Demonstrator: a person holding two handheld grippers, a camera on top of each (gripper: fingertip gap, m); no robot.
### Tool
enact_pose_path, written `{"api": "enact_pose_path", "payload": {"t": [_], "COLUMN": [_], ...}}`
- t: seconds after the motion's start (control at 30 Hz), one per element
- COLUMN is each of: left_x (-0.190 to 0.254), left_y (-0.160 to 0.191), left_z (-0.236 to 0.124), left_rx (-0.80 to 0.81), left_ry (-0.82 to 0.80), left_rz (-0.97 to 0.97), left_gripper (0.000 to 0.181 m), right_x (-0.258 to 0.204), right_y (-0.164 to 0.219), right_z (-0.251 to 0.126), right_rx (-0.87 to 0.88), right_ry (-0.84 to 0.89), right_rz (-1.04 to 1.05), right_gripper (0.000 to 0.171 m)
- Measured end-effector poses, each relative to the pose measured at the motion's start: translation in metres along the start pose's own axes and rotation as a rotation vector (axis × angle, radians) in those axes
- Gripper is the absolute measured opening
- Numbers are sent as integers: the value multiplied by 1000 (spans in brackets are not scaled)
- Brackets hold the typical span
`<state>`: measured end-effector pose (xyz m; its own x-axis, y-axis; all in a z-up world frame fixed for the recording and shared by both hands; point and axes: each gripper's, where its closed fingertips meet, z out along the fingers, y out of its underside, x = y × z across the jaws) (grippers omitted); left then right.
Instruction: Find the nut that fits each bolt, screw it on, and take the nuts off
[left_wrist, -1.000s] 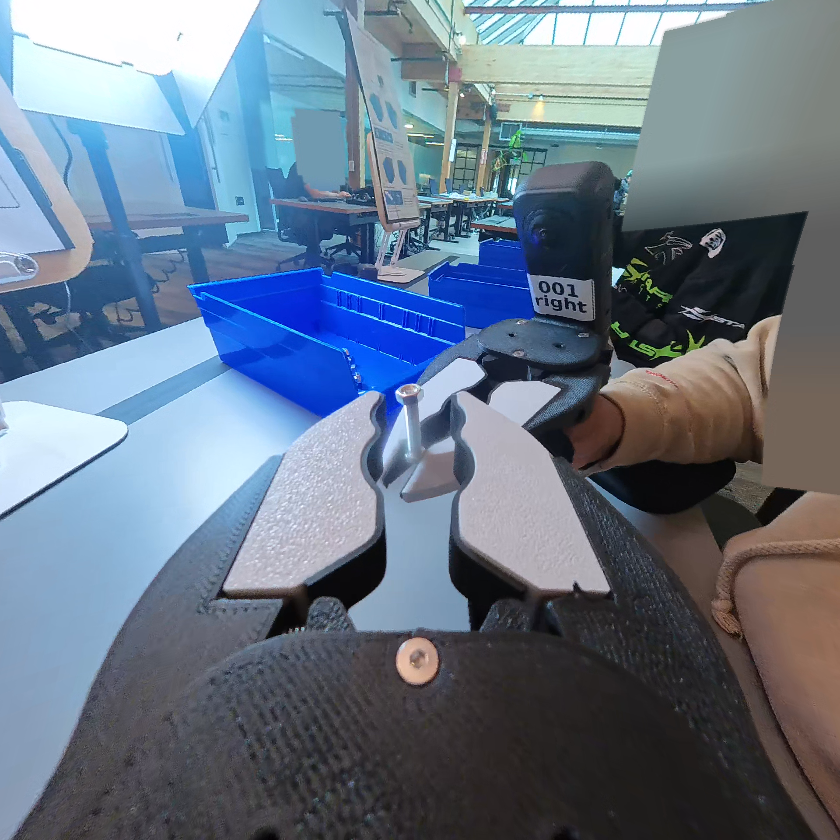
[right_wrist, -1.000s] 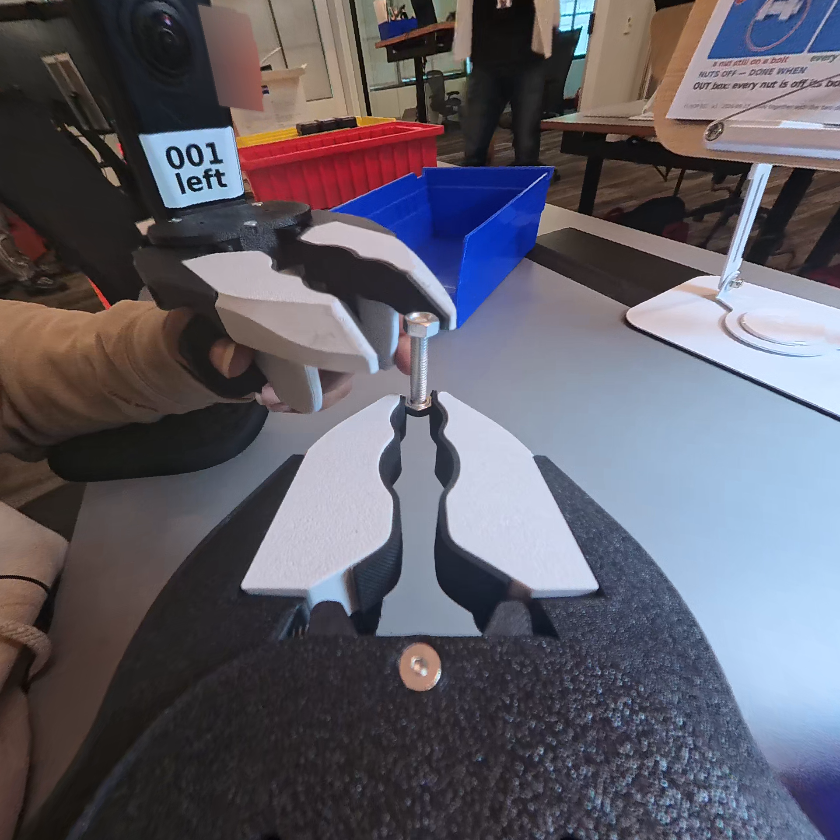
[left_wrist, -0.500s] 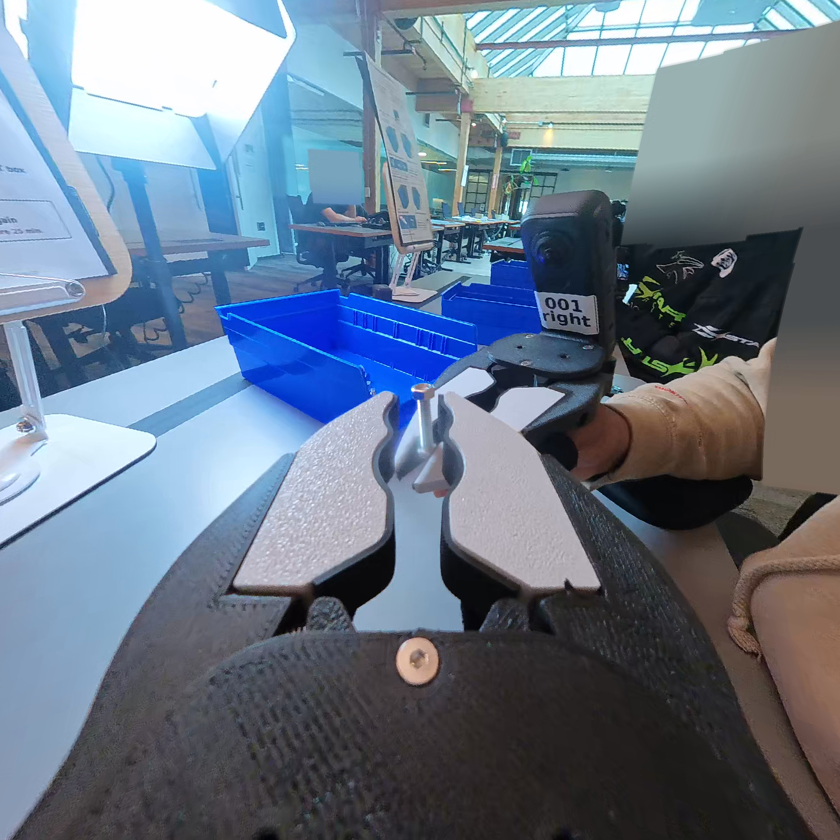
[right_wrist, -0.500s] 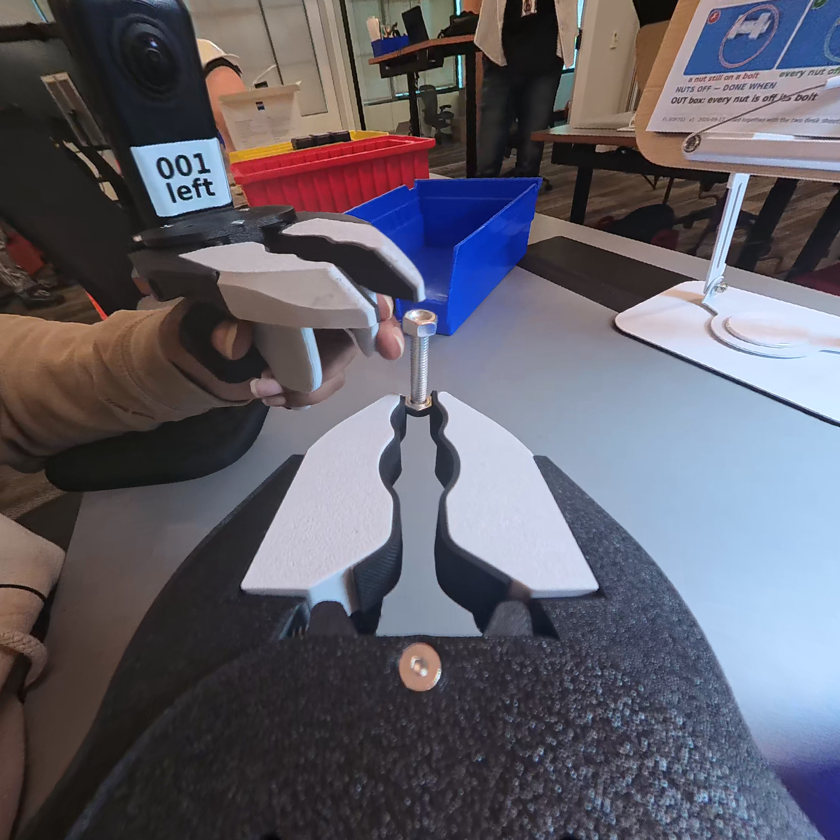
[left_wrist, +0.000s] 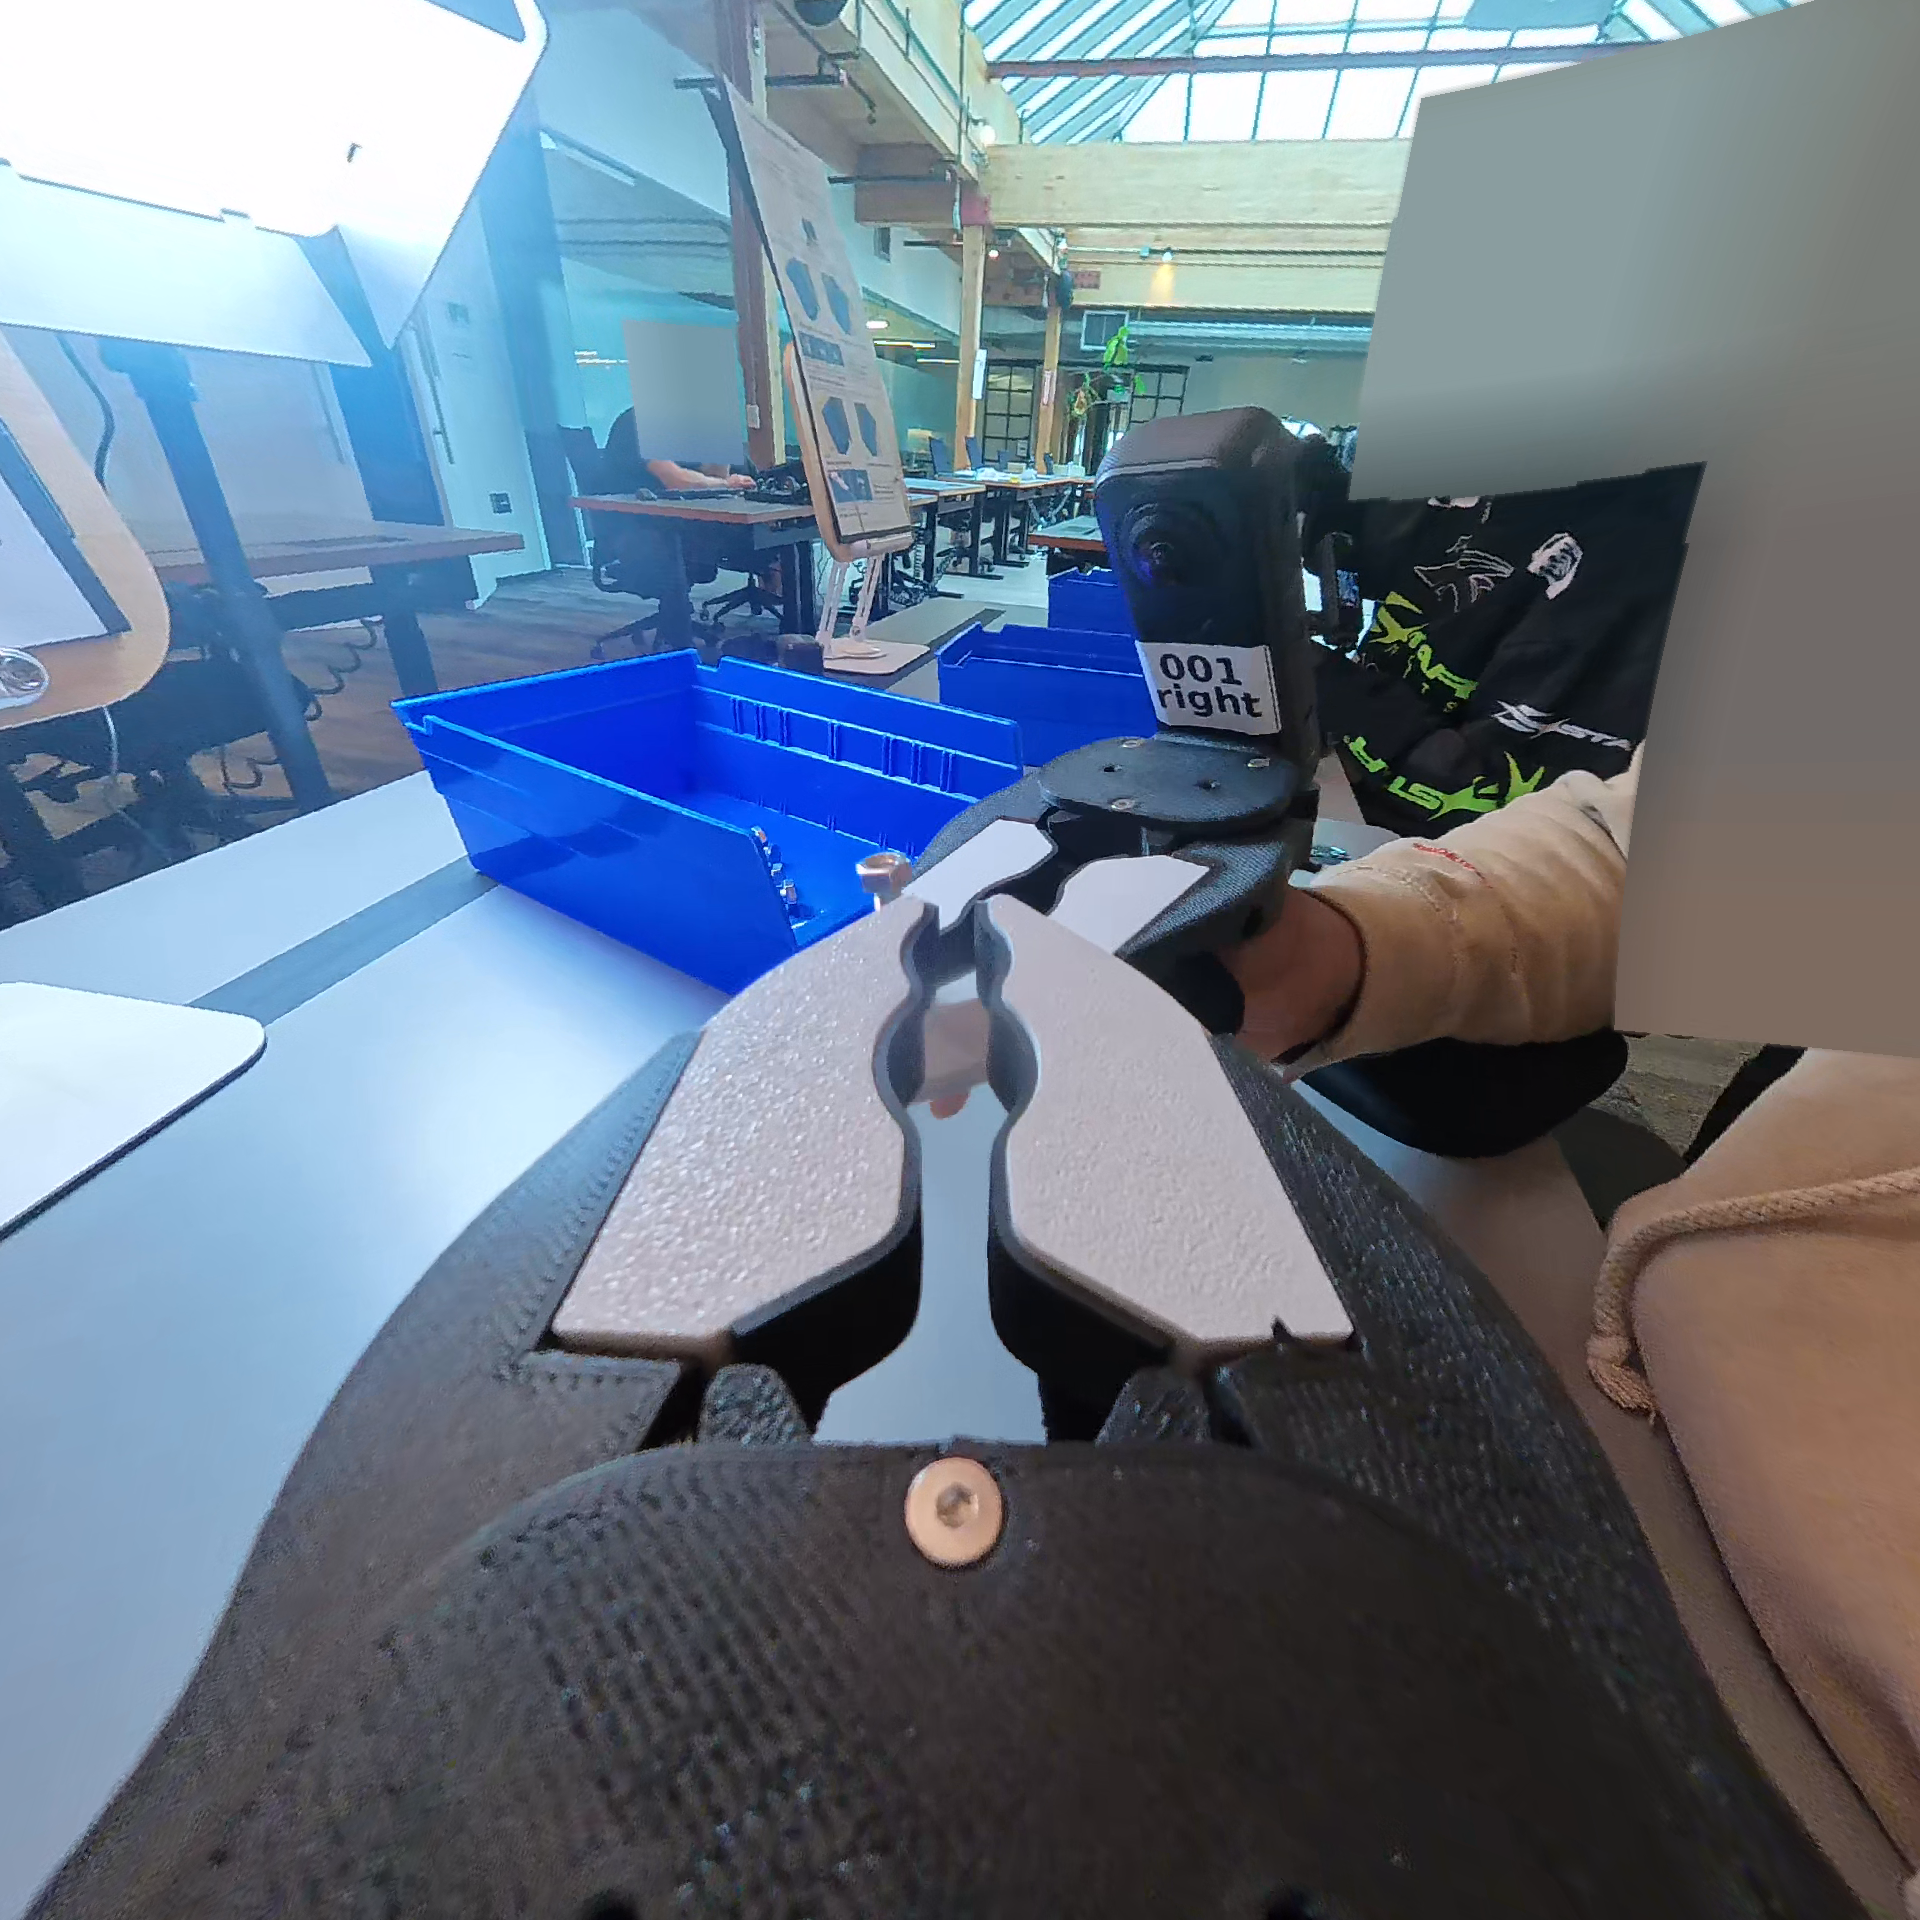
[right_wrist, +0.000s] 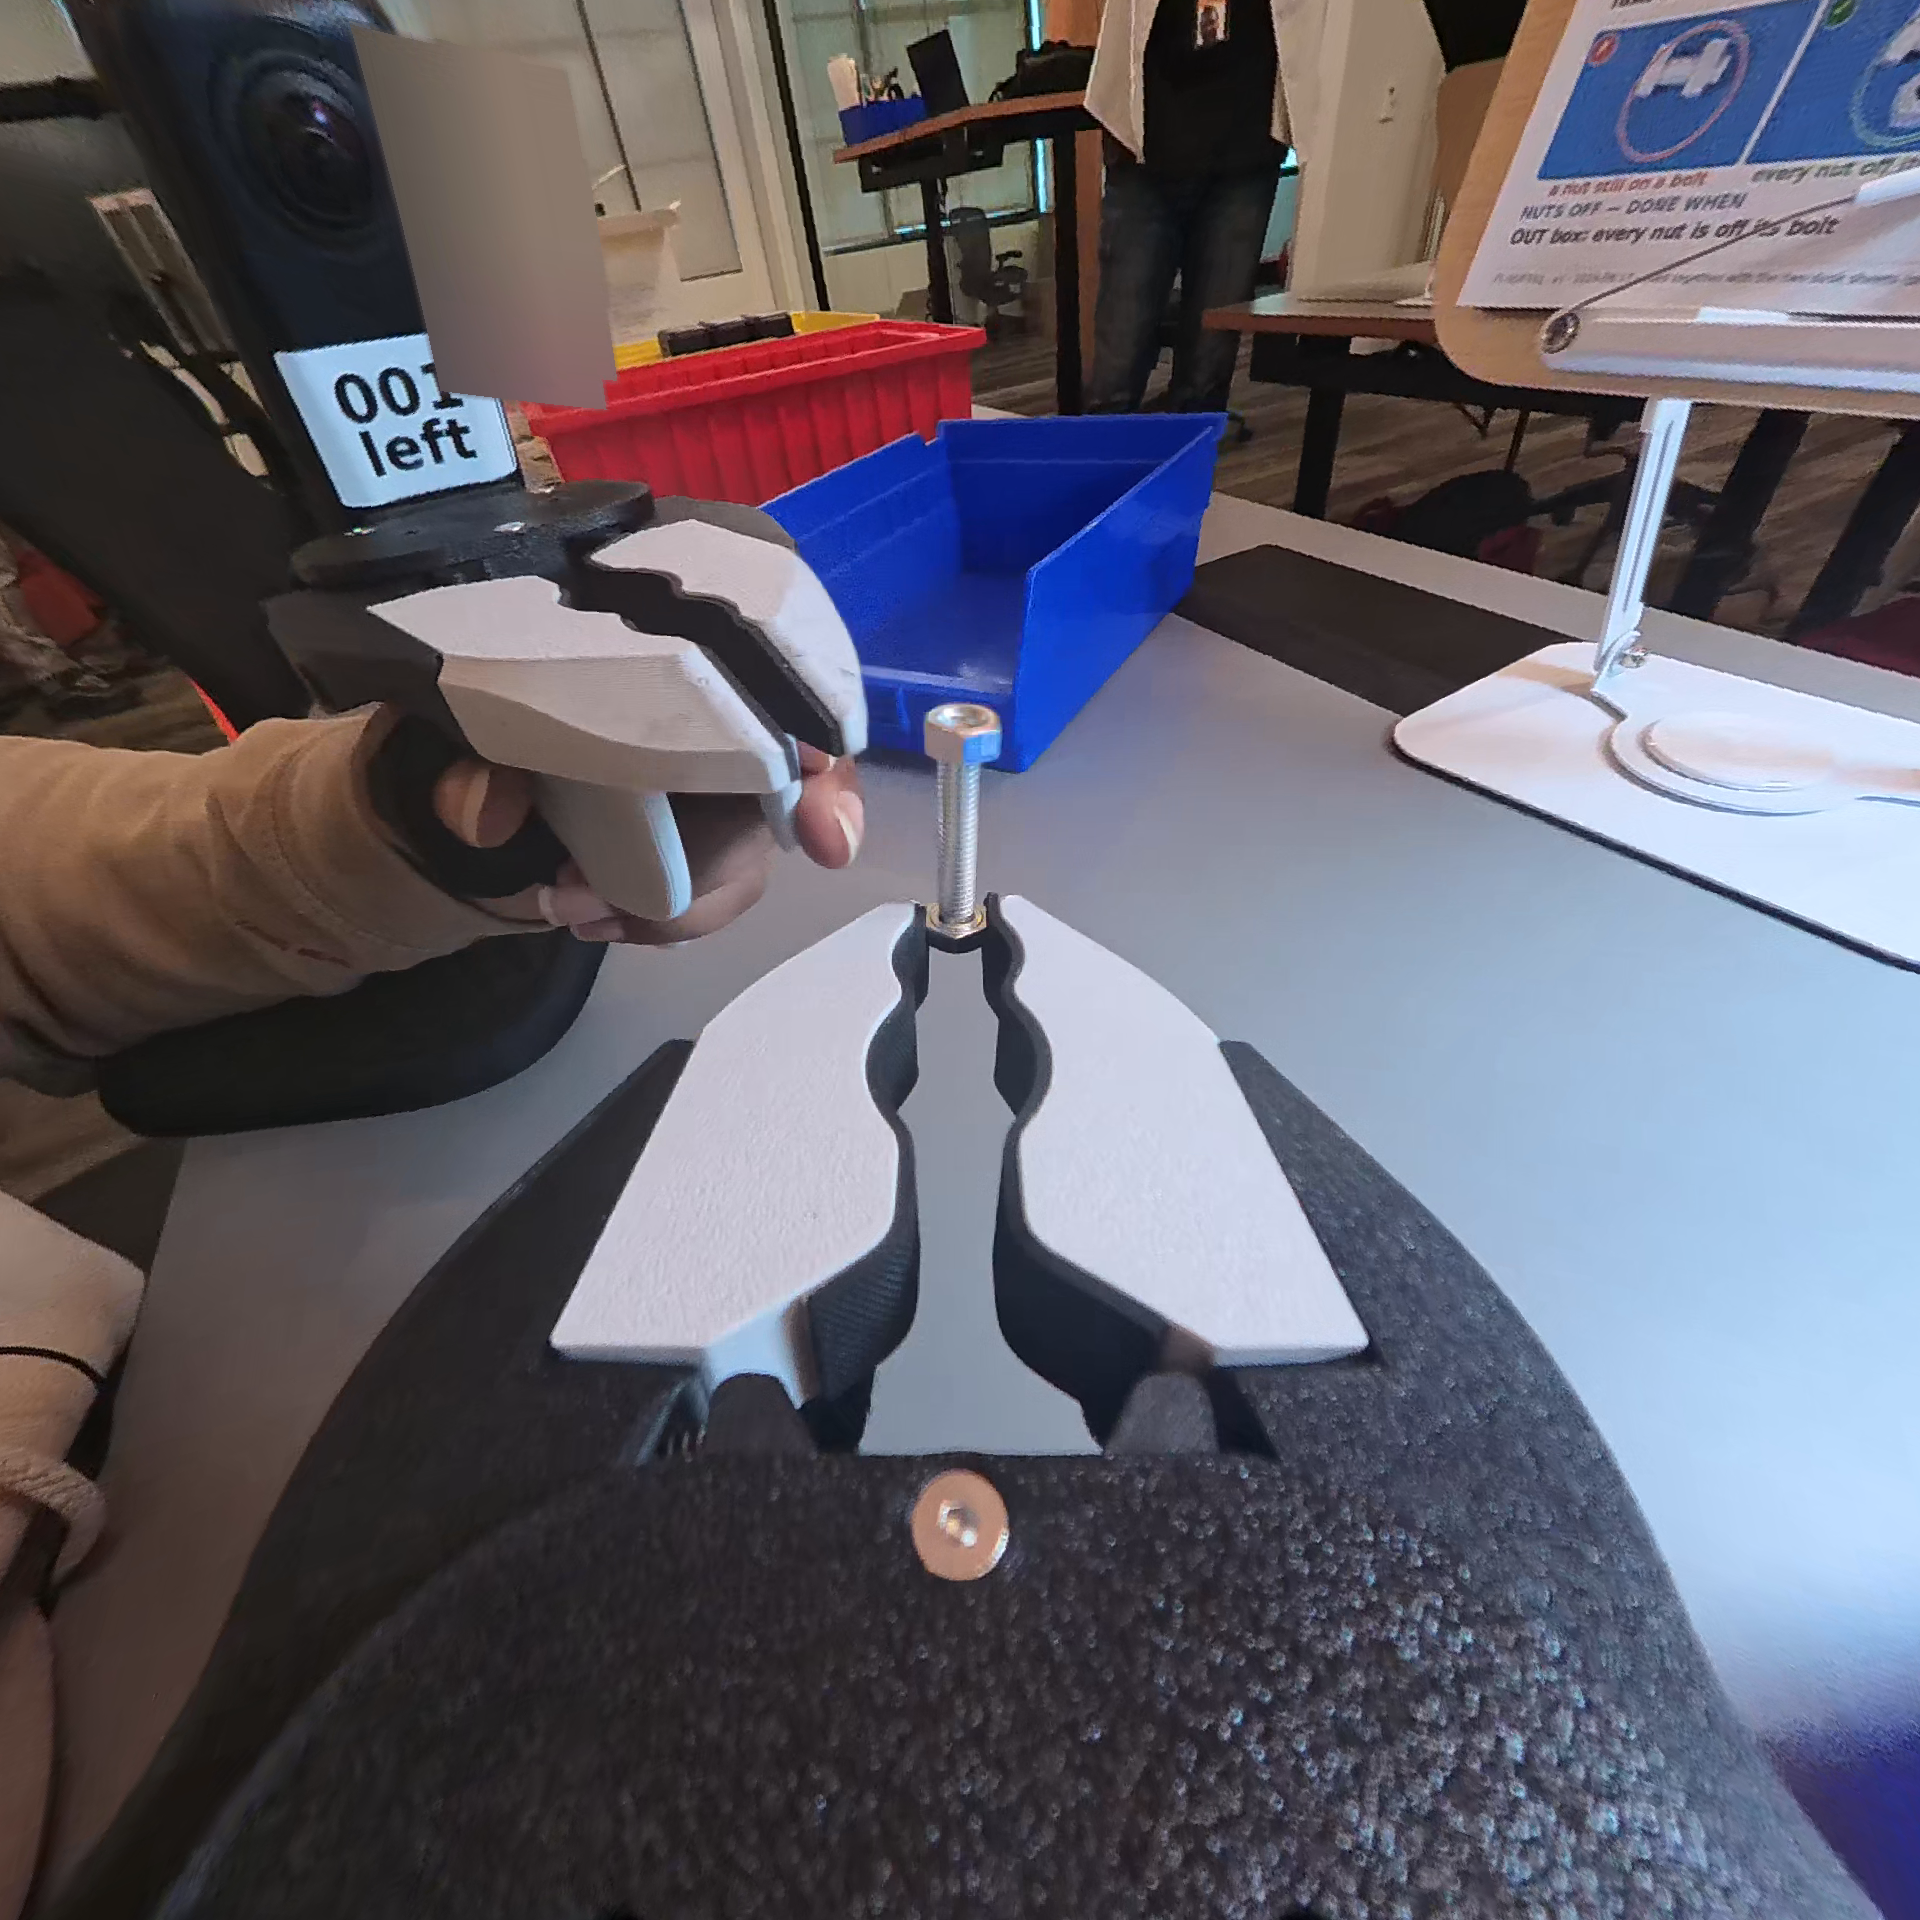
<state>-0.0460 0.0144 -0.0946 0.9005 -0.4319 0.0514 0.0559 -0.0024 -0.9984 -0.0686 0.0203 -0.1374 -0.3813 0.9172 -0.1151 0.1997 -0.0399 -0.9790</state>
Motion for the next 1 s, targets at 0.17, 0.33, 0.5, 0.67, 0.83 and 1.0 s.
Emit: {"api": "enact_pose_path", "payload": {"t": [0.17, 0.33, 0.5, 0.67, 0.83, 1.0], "left_x": [-9, -5, -3, -10, -10, -8], "left_y": [2, 5, 0, 2, 5, 6], "left_z": [1, 4, 0, 2, 4, 4], "left_rx": [-2, -20, -2, -4, -19, -33], "left_ry": [-56, -39, -37, -77, -61, -59], "left_rz": [5, 1, 17, 18, -6, -8], "left_gripper": [16, 16, 9, 18, 19, 11], "right_x": [-4, -9, 4, 1, -10, -10], "right_y": [2, 6, 2, 4, 7, 8], "right_z": [1, 5, 1, 3, 8, 9], "right_rx": [-5, -21, -5, -11, -18, -19], "right_ry": [-4, -7, 56, 56, 25, 29], "right_rz": [-15, -36, -27, -35, -65, -78], "right_gripper": [10, 10, 10, 10, 10, 10]}}
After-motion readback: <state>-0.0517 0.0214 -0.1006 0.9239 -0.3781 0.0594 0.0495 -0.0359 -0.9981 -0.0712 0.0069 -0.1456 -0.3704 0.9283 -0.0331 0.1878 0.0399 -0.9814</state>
